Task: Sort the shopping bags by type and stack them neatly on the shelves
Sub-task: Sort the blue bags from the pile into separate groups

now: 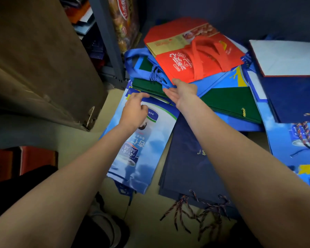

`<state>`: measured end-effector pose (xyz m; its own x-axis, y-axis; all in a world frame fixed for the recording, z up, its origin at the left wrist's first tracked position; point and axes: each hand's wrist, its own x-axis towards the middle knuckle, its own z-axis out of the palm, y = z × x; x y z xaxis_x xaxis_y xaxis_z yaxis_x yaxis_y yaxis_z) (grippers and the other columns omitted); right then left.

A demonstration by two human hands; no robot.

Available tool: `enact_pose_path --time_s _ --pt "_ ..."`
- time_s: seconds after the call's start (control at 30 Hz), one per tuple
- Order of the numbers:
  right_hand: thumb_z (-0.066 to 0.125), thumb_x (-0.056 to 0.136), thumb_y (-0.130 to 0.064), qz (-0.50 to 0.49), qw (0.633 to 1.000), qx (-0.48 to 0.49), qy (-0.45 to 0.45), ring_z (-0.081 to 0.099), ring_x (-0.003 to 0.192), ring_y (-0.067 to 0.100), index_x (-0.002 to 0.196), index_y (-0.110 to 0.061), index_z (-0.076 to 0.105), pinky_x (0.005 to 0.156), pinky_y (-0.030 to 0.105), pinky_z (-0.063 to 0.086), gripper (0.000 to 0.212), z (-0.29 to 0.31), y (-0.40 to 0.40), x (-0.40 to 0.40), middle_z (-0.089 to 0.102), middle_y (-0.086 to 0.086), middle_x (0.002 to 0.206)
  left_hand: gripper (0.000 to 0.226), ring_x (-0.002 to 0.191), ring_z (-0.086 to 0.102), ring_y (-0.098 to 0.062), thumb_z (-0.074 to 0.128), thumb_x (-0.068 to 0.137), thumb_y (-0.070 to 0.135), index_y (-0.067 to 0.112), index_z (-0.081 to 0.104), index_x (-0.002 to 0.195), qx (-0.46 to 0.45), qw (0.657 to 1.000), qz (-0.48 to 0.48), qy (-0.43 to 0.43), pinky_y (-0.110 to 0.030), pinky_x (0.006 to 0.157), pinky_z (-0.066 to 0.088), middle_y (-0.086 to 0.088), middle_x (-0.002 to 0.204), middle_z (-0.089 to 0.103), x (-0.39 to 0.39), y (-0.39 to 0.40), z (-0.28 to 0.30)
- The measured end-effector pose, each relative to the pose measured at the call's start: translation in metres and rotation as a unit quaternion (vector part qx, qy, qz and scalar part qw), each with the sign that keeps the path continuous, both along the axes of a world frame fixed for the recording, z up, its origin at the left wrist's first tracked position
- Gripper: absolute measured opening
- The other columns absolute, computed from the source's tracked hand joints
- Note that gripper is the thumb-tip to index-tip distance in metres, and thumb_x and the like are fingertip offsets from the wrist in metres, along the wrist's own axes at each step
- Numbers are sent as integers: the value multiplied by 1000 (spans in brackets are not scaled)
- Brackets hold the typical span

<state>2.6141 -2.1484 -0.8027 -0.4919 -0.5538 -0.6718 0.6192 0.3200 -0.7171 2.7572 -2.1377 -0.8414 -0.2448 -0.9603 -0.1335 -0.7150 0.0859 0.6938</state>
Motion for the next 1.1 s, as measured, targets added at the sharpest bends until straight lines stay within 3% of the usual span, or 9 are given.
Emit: enact_pose_path --time_s 0.1,0.17,0.23,0.47,0.6,0.67,0.8,0.97,1.1 --pt "29 100 -11 -222 944 -96 -227 41 130 29 137 8 31 100 20 42 41 6 -14 -3 34 25 145 40 115 51 -26 43 88 -2 11 55 124 4 1000 1 -2 -37 97 41 -12 129 48 3 3 1" --pt "29 98 -4 -178 975 -3 -134 62 83 21 112 4 53 57 9 49 29 6 -19 -11 62 19 112 40 115 51 -26 43 88 -2 11 55 124 2 1000 3 0 -37 97 41 -12 129 48 4 4 2" --pt "37 93 0 -97 994 50 -8 50 49 13 100 -5 54 36 20 35 19 3 -17 -20 58 9 68 40 114 51 -25 42 89 -2 10 54 125 -1 1000 12 7 -35 96 41 -12 129 48 3 6 4" --pt "61 85 0 242 942 119 201 53 40 3 79 -15 51 39 13 40 20 21 100 -105 63 -3 51 49 105 53 -25 44 85 -4 12 49 131 -13 998 -1 58 -31 86 42 -13 129 45 -33 25 18" --pt "68 84 -14 221 951 103 192 55 74 14 96 -14 53 66 24 47 19 21 123 -138 61 11 99 56 90 54 -27 45 87 -3 16 38 139 96 988 -21 122 -27 81 39 -14 127 47 -64 51 24" --pt "72 80 -20 259 886 104 370 53 88 20 116 -9 52 79 31 44 42 14 112 -134 56 13 110 58 100 54 -28 45 88 -1 19 34 142 114 985 -39 124 -29 89 41 -14 130 45 -74 60 29" --pt "69 80 -40 485 631 84 600 32 132 33 139 -14 38 109 39 26 71 -9 82 -106 35 14 144 57 112 51 -26 45 89 1 19 32 142 128 984 -15 126 -32 93 40 -11 135 43 -73 60 39" --pt "52 93 -36 467 609 108 632 31 132 39 140 -10 31 109 47 28 58 -23 52 -98 32 16 146 58 101 50 -18 44 92 5 25 29 144 173 970 51 165 -26 87 41 -4 139 41 -63 52 35" --pt "56 91 -26 514 515 131 673 42 120 41 136 -4 33 99 45 37 55 -20 50 -110 42 21 133 54 124 44 -18 46 93 6 21 33 142 221 938 87 254 -41 106 38 0 135 41 -78 49 32"
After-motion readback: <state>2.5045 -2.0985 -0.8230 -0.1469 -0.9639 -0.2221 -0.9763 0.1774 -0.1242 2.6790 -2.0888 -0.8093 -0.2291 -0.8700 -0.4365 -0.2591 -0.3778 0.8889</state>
